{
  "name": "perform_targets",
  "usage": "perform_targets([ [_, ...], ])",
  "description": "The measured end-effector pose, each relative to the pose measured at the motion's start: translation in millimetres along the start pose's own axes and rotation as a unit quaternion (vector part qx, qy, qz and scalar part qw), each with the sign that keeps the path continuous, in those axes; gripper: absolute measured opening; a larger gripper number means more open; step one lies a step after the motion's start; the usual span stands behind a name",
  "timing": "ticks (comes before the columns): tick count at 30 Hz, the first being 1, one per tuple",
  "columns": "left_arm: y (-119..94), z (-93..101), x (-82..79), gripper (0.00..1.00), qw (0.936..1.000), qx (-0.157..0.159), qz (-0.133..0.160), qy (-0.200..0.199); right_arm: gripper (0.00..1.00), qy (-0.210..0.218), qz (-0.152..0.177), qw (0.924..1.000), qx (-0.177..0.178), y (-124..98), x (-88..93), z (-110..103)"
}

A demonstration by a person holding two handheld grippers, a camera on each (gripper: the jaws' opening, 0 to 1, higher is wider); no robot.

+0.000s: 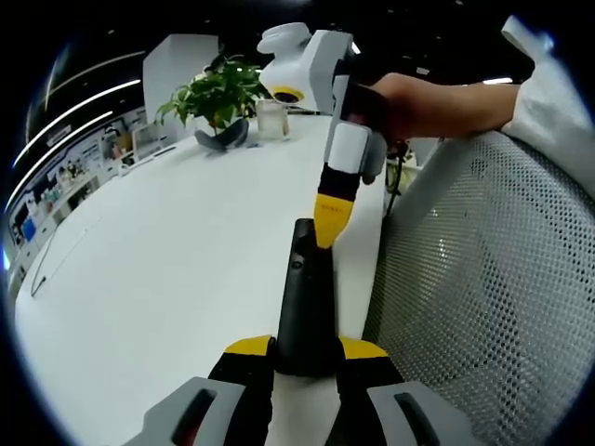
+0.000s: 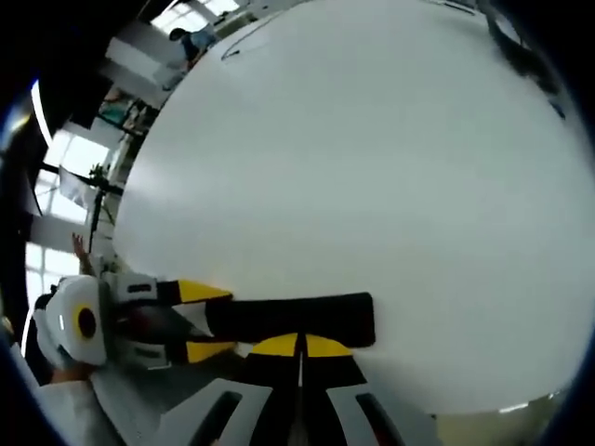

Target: Press the specified remote control buttons in sequence, fully releasing each button before pressing the next.

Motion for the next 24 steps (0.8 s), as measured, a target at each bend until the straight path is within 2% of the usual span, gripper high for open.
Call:
perform_targets([
  [12, 0.1, 1.6, -0.8, 0.24, 1.0, 0.004, 0.0, 0.004, 0.0, -0.012, 0.01, 0.9998, 0.013, 1.5, -3.3, 2.9],
  [15, 0.1, 1.9, -0.7, 0.24, 1.0, 0.006, 0.0, 0.004, 0.0, -0.016, 0.016, 0.9997, 0.002, 1.7, -4.9, -0.4],
  [18, 0.1, 2.2, -0.8, 0.24, 1.0, 0.007, 0.0, 0.004, 0.0, -0.023, 0.003, 0.9996, 0.014, 4.4, -2.0, 0.2],
  [24, 0.5, 1.9, -0.9, 0.25, 1.0, 0.006, 0.0, 0.007, 0.0, -0.036, 0.006, 0.9991, 0.02, 4.4, -2.4, 0.8],
])
Point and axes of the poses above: the point that each gripper's makers call its tool centre point, and the gripper's own axes: y roughly forward along the fingers, z roughly to its right, x roughly out of its underside, the point moved 5 cm from there along -y, roughly backward along the fingers, and after that the axes turned 2 degrees about y, right-handed, at the moved point
